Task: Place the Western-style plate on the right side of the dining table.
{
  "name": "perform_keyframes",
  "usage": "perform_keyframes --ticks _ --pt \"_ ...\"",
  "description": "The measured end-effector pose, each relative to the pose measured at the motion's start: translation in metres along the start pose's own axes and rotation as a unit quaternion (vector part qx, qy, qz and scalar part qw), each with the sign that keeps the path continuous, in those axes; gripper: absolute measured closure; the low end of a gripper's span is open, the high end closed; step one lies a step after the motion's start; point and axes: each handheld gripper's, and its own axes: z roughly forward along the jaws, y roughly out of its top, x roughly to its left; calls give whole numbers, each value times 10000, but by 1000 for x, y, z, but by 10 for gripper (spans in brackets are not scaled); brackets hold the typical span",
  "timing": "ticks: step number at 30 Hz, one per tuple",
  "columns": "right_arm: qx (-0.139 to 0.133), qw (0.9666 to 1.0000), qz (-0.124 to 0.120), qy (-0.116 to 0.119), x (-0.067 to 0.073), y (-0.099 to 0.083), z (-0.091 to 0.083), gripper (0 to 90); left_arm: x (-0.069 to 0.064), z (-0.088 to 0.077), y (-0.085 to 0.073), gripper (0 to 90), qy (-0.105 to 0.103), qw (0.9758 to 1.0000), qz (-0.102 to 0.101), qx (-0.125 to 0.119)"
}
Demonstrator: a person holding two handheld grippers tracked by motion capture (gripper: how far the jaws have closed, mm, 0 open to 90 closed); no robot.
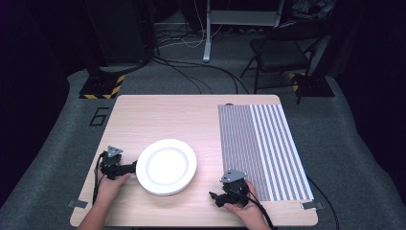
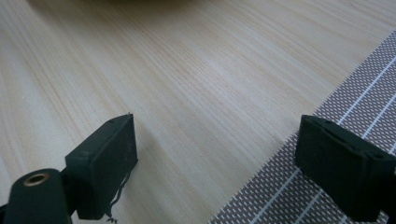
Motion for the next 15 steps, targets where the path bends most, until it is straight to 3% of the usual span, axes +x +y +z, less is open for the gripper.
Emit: perform_keyframes --ticks 7,15 --pt "7 10000 10 -6 0 0 0 122 0 0 0 148 -17 10000 3 -3" --pt "-6 9997 153 -182 4 1 1 121 -1 -2 -2 152 -28 10000 -13 -10"
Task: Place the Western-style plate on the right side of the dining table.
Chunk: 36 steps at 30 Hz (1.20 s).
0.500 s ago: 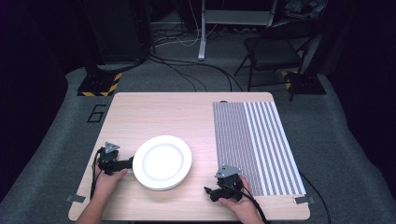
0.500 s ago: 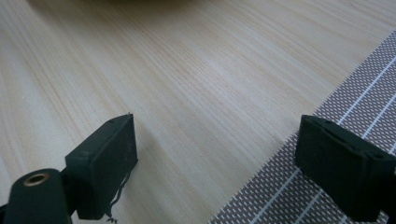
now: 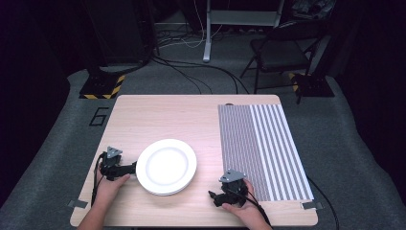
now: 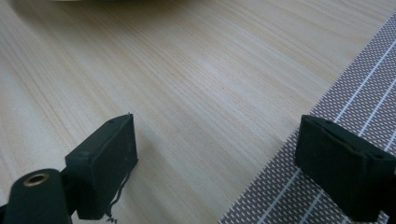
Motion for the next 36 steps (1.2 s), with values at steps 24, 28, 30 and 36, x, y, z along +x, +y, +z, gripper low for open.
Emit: perform_keyframes --ticks 24,28,30,36 --pt "-25 9998 129 -169 5 -1 -2 155 -1 -25 9 450 23 9987 -514 59" --pt "-74 9994 225 -253 6 -1 -5 299 -2 -34 12 488 -137 9970 -754 -48" --pt "-107 9993 279 -219 6 0 -8 314 -4 -39 14 511 -255 9958 -875 -80" --pt "-313 9989 250 -234 10 18 -24 377 -14 -58 30 546 -389 9957 -836 -117"
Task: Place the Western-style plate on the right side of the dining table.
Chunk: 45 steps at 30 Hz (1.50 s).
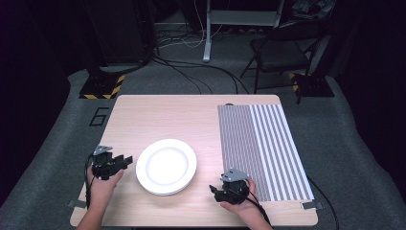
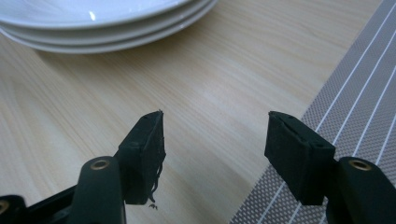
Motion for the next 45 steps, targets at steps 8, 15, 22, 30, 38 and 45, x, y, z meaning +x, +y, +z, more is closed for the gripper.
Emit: perform_keyframes --ticks 8,15,22,30,38,45 --pt "-392 9989 165 -204 -4 39 -3 454 -14 -12 19 499 -137 9997 -142 -175" --pt "-584 9978 274 -176 -4 57 7 490 -24 -10 18 583 -274 9987 -353 -242" --pt "-599 9973 408 -151 -8 69 17 488 -24 -7 5 643 -380 9976 -556 -161" --pt "-558 9970 534 37 -5 72 27 489 -14 -2 -12 683 -653 9948 -783 -38" --pt "-444 9953 831 207 -8 64 36 529 -11 2 -18 709 -989 9906 -938 84" --pt "-305 9937 1049 251 -12 57 41 552 -13 2 -18 719 -952 9909 -951 82"
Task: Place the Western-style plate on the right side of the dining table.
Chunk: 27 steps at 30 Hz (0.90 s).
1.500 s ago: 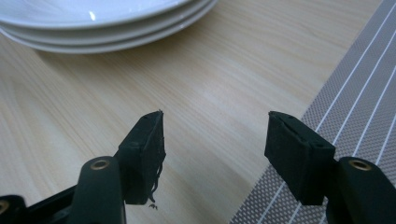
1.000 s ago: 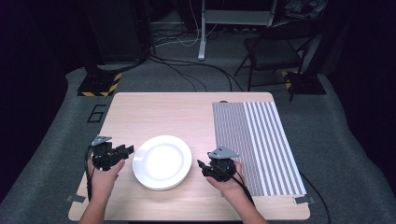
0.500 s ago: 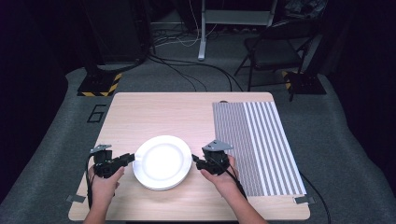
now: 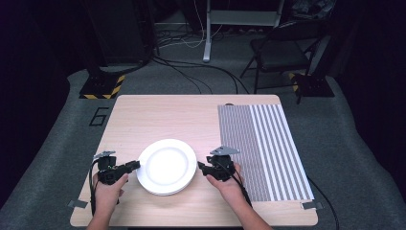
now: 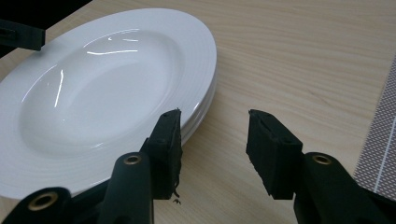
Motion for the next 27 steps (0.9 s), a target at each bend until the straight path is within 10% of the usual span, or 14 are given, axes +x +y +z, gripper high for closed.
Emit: perform_keyframes --ticks 27 --pt "185 9919 1065 661 1 2 23 543 4 2 -4 798 -46 9999 -114 23"
